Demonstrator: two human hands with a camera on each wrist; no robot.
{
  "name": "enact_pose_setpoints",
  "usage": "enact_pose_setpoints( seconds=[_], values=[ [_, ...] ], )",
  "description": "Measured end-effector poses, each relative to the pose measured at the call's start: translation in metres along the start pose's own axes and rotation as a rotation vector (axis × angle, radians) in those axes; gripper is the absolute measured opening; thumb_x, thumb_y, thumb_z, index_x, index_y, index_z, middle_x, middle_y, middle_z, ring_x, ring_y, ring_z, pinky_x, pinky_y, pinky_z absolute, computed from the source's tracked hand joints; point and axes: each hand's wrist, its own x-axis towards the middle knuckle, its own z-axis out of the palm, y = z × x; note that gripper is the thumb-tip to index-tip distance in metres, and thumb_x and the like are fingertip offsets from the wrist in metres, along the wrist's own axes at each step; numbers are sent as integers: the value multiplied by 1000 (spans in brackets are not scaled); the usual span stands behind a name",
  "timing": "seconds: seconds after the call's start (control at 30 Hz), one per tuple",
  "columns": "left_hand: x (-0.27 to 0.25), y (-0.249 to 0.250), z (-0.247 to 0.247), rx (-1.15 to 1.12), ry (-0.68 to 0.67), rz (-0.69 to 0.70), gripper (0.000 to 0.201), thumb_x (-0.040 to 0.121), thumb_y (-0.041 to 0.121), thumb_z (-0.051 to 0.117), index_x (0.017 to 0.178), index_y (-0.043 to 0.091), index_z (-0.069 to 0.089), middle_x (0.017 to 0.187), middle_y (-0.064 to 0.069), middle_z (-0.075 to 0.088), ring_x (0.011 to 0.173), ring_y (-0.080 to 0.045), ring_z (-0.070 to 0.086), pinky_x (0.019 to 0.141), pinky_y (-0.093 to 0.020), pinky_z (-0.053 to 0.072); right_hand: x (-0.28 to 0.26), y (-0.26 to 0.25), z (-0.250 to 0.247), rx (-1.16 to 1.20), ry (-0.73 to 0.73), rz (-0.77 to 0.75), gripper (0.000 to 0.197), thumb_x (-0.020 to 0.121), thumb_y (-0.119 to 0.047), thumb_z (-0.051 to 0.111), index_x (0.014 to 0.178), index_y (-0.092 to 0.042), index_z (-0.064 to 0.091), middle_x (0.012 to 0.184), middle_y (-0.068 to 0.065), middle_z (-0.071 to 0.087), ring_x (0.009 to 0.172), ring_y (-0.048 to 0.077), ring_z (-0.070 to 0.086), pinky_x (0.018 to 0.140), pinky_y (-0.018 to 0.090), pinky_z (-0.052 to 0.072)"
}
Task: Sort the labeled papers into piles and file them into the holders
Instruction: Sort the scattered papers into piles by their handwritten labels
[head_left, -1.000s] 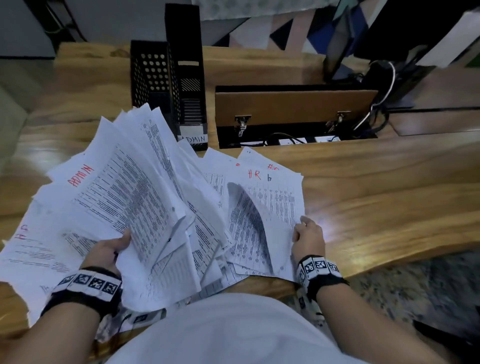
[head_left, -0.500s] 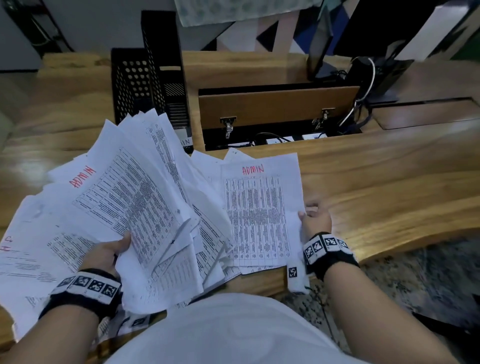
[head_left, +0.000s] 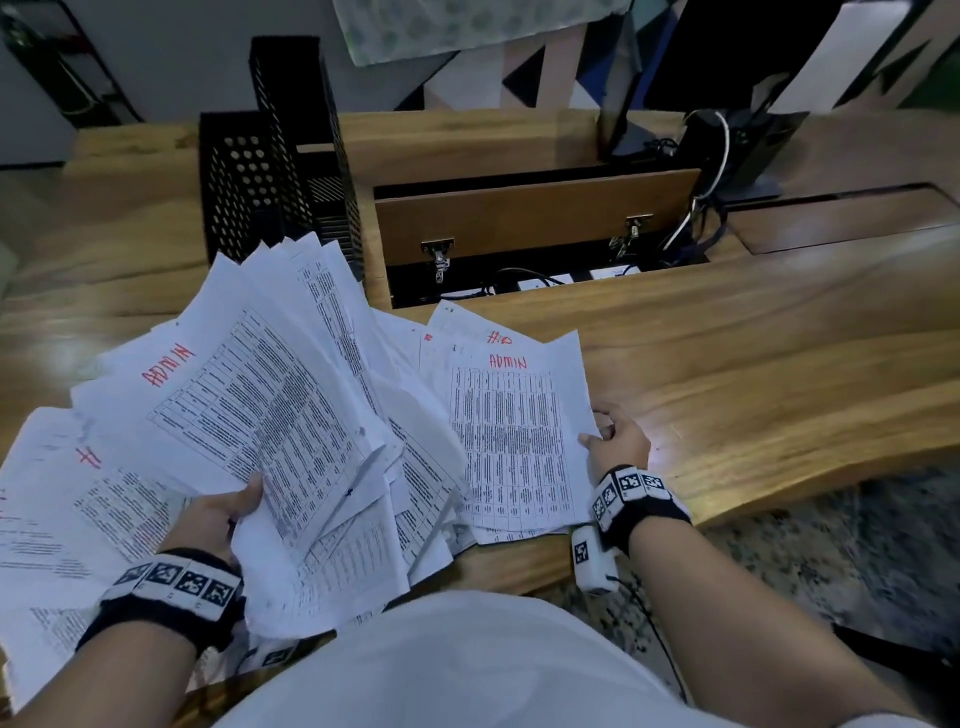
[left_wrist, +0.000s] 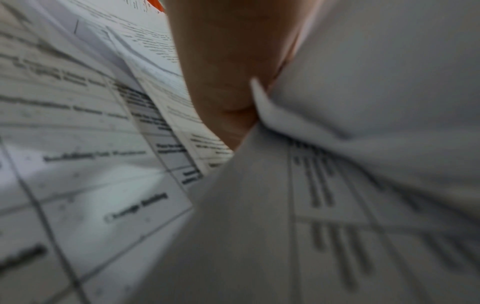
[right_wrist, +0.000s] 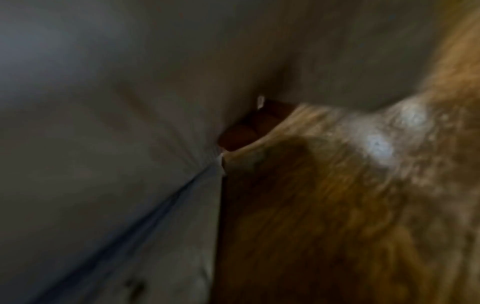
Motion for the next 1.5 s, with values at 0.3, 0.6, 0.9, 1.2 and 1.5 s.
enact_pose_setpoints(
  seconds=[0.3,0.6,0.9,1.2,1.5],
  values=[
    [1,-6,-3,25,32,-56,46,82,30,72,105,-9,66,85,-17,74,91,-37,65,94,-50,48,4,13,-10,12,-41,-148,57,89,13,44,118,-29,69,91,4,61,70,5,51,76,17,40],
    [-5,-5,11,-20,-4,-81,44,79,30,73,102,-7,68,102,-22,71,98,-39,64,99,-53,44,7,14,-16,-16,-36,-193,28,90,3,56,106,-13,74,90,-1,65,85,16,61,85,23,48],
    [4,-10,11,-37,29,-40,59,67,42,78,99,-7,69,101,-25,68,90,-35,62,90,-51,46,38,26,-24,174,-151,112,13,100,-13,41,104,-20,51,93,11,58,66,19,51,59,24,39],
    [-11,-11,18,-42,-32,-55,32,86,28,67,99,-1,68,97,-15,71,85,-29,64,78,-41,51,54,36,-61,308,-96,348,23,100,-17,40,106,-6,59,93,19,63,73,32,59,62,30,44],
    [-22,19,76,-71,-201,-40,34,90,20,62,117,0,65,114,-18,69,104,-33,65,93,-47,50,39,10,-49,4,-304,121,15,92,-9,56,107,-10,56,97,4,62,82,18,60,66,28,47]
  ],
)
